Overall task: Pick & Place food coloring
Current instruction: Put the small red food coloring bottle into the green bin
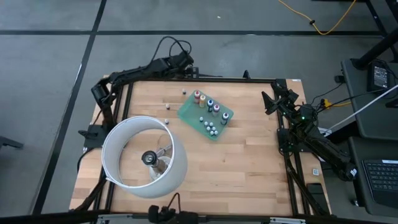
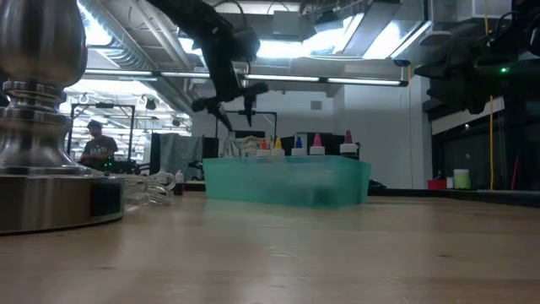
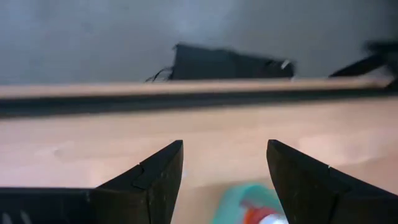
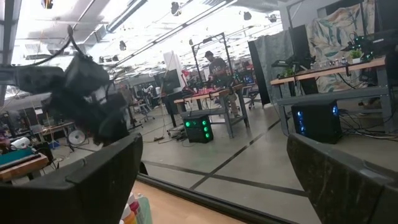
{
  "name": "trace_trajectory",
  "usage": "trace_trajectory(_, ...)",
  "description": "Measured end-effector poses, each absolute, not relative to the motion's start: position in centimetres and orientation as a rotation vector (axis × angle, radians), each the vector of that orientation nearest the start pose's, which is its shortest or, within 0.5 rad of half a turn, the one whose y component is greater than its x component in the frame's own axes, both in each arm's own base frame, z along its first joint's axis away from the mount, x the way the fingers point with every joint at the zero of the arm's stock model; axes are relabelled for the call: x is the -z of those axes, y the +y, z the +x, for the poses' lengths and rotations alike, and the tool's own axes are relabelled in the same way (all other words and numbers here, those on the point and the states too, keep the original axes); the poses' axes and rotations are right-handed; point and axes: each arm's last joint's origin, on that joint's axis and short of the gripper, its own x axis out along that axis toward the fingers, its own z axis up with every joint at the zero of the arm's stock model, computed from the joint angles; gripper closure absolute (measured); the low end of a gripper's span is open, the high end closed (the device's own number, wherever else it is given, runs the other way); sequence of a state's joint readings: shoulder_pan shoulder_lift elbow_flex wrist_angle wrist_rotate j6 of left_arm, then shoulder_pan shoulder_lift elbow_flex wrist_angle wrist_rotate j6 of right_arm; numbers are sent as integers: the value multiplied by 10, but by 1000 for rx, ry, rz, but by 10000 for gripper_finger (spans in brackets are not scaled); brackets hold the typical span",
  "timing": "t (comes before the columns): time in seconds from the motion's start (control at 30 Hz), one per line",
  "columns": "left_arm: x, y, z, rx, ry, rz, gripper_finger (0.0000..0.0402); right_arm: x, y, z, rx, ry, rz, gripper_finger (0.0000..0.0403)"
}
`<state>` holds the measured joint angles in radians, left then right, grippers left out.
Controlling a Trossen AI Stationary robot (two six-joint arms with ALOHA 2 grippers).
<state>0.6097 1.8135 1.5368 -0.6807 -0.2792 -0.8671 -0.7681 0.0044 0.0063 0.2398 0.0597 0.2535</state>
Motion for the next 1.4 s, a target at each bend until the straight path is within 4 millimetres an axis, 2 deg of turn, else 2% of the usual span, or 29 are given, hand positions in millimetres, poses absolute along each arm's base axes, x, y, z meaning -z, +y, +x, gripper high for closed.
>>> trace_trajectory(0.17, -252, 226, 320, -1264, 682, -857, 178, -188, -67, 67, 788, -335, 152, 4)
trace_trajectory(0.37, -243, 224, 325, -1390, 781, -759, 178, -188, -67, 67, 788, -336, 152, 4)
trace_trajectory(0.5, -238, 231, 337, -1398, 850, -726, 178, -188, -67, 67, 788, -336, 152, 4)
trace_trajectory(0.67, -220, 238, 351, -1345, 907, -777, 178, -188, -67, 67, 788, -336, 151, 4)
trace_trajectory(1.0, -189, 248, 350, -1364, 1009, -831, 178, -188, -67, 67, 788, -336, 152, 4)
trace_trajectory(1.4, -183, 255, 345, -1422, 969, -951, 178, -188, -67, 67, 788, -336, 152, 4)
